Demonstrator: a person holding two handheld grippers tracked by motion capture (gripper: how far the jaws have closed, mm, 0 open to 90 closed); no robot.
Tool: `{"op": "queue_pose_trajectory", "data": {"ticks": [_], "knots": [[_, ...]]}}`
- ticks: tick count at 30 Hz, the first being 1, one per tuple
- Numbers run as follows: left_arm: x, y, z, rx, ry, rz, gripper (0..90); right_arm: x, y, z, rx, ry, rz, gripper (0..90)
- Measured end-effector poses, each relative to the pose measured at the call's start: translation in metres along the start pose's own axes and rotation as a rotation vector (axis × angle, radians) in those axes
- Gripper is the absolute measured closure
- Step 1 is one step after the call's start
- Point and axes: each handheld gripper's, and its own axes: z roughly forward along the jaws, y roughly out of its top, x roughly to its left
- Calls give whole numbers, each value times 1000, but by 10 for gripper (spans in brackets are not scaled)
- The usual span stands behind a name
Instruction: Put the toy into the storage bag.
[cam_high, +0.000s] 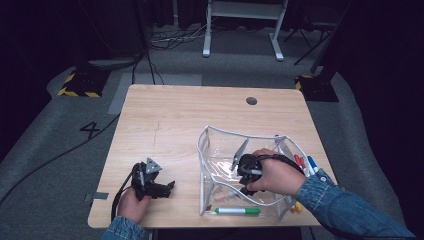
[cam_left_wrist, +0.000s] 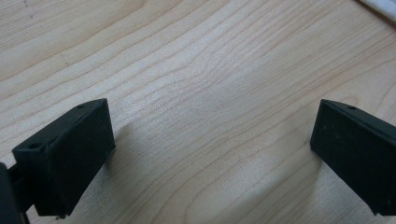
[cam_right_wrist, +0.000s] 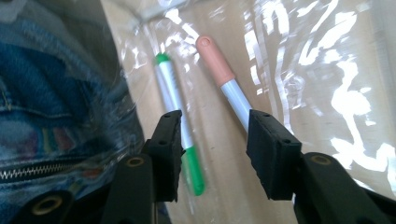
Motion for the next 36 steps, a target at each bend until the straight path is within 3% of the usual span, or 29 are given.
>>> {"op": "queue_pose_trajectory", "data": {"ticks": [7,12,19,26,31,36], "knots": [[0,0,0,-2,-2,-1,0,-4,-5,-41,-178,-73,60,544],[0,0,0,1,0,2,0,-5,-19,-73,-261,-109,145,615],[0,0,0,-1,1,1,0,-14,-53,-107,-329,-172,239,634],[0,0,0,0,0,-1,0,-26,-101,-135,-413,-223,367,657],[0,0,0,0,0,-1,0,-43,-141,-144,-412,-278,482,677],[0,0,0,-1,-1,-1,0,-65,-176,-138,-382,-327,587,677]]}}
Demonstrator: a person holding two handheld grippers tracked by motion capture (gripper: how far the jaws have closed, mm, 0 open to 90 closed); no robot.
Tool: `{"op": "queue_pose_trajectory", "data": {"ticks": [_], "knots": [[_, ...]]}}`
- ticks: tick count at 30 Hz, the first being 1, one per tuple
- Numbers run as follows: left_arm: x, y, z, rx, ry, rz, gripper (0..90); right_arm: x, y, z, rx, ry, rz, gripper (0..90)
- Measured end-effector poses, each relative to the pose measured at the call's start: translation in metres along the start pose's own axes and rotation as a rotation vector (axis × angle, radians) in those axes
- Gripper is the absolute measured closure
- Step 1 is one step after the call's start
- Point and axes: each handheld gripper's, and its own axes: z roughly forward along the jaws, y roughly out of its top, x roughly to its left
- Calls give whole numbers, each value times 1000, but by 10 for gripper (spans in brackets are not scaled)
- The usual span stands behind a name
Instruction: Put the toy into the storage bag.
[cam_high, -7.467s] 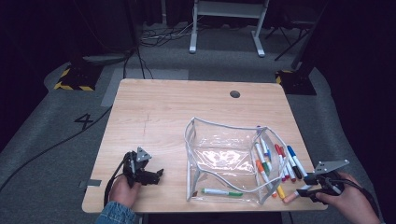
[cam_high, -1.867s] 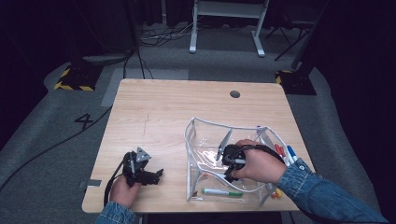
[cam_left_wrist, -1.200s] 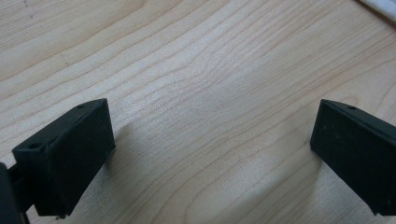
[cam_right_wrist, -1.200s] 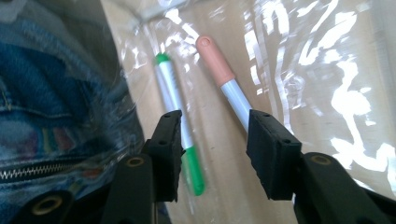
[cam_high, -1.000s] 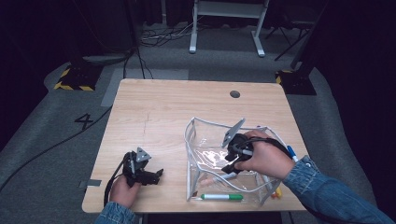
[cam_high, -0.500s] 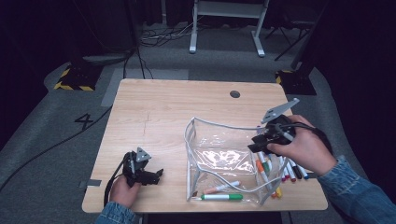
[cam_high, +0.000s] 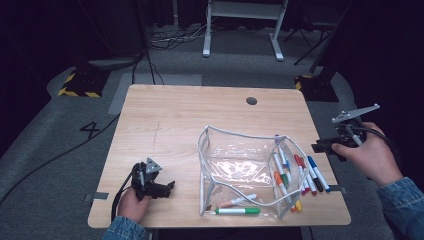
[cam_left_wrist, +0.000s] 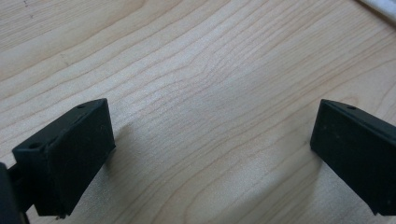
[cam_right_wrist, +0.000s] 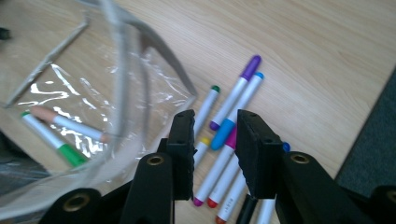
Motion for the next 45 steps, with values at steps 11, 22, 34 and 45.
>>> {"op": "queue_pose_trajectory", "data": {"ticks": [11,22,34,45], "knots": [[0,0,0,2,1,3,0,-58,-50,53,131,-86,137,672],[0,0,0,1,0,2,0,-79,-82,101,227,-82,214,671],[0,0,0,0,2,4,0,-86,-91,133,315,-96,236,712],[0,0,0,0,0,0,0,-82,-84,137,337,-147,288,773]]}}
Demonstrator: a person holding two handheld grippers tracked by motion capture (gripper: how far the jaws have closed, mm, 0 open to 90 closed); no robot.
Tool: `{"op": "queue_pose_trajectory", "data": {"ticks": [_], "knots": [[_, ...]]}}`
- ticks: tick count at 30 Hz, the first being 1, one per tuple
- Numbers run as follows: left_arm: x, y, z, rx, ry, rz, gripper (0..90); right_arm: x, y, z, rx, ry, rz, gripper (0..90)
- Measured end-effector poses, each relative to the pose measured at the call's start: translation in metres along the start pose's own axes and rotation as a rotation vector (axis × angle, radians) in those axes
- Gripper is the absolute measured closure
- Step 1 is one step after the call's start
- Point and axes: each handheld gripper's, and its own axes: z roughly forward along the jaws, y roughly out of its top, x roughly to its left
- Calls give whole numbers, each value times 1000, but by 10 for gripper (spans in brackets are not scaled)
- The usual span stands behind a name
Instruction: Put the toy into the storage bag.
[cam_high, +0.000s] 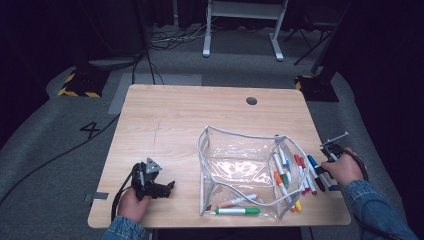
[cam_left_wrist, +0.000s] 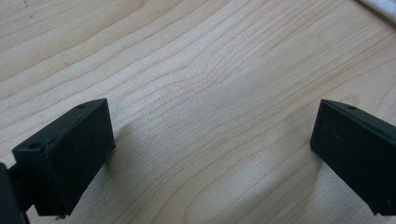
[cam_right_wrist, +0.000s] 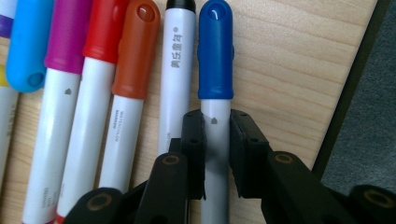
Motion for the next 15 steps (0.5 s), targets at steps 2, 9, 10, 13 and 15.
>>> {"op": "queue_pose_trajectory", "data": {"ticks": [2,9,10,13,15], "knots": [[0,0,0,0,0,0,0,0,1,-5,-5,3,-1,774],[0,0,0,2,0,3,0,3,3,-43,-83,27,-24,774],[0,0,0,-1,2,2,0,4,4,-49,-97,30,-27,774],[0,0,0,1,0,3,0,9,6,-68,-133,41,-55,774],[0,0,0,1,0,3,0,13,8,-82,-163,49,-80,774]]}}
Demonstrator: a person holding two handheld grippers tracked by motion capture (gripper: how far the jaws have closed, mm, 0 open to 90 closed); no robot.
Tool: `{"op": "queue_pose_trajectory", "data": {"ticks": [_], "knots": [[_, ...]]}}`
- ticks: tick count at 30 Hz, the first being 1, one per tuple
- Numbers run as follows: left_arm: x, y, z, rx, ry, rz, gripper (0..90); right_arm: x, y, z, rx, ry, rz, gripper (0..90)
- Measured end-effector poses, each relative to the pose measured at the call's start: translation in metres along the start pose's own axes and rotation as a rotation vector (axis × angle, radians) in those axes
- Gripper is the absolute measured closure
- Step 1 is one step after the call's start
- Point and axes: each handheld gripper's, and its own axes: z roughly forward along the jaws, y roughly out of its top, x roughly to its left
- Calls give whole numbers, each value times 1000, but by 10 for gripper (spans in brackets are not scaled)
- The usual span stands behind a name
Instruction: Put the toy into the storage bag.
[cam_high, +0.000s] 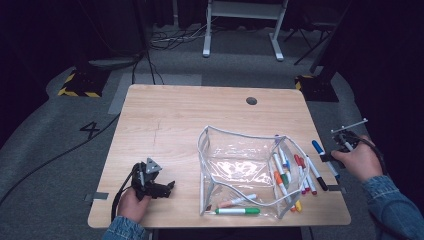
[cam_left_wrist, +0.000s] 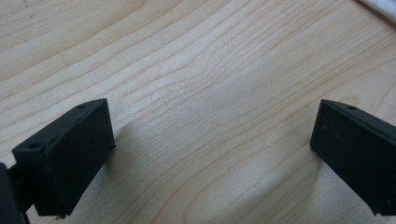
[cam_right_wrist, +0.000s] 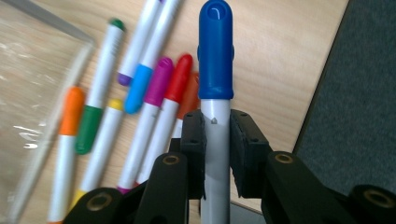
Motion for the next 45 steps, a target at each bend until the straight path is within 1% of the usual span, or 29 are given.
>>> {"op": "queue_pose_trajectory", "data": {"ticks": [3,7,10,12,15,20,24,27,30,34,39,45], "knots": [[0,0,0,1,1,0,0,9,8,-21,-50,12,-35,773],[0,0,0,-2,0,-3,0,24,21,-50,-101,23,-87,773],[0,0,0,1,1,-2,0,38,29,-69,-135,44,-122,774],[0,0,0,-2,0,-3,0,49,35,-80,-154,60,-159,774],[0,0,0,-2,0,-3,0,66,41,-91,-173,88,-199,774],[0,0,0,0,1,-3,0,97,52,-102,-199,142,-291,773],[0,0,0,-2,0,-2,0,124,59,-105,-207,175,-377,774],[0,0,0,-1,0,-3,0,145,61,-104,-205,202,-442,773],[0,0,0,-2,-1,-3,0,166,62,-101,-185,215,-504,773],[0,0,0,-2,0,-3,0,194,62,-96,-165,249,-591,773],[0,0,0,-1,0,-2,0,218,62,-85,-126,278,-675,773],[0,0,0,-2,0,-2,0,239,63,-68,-79,306,-747,773]]}}
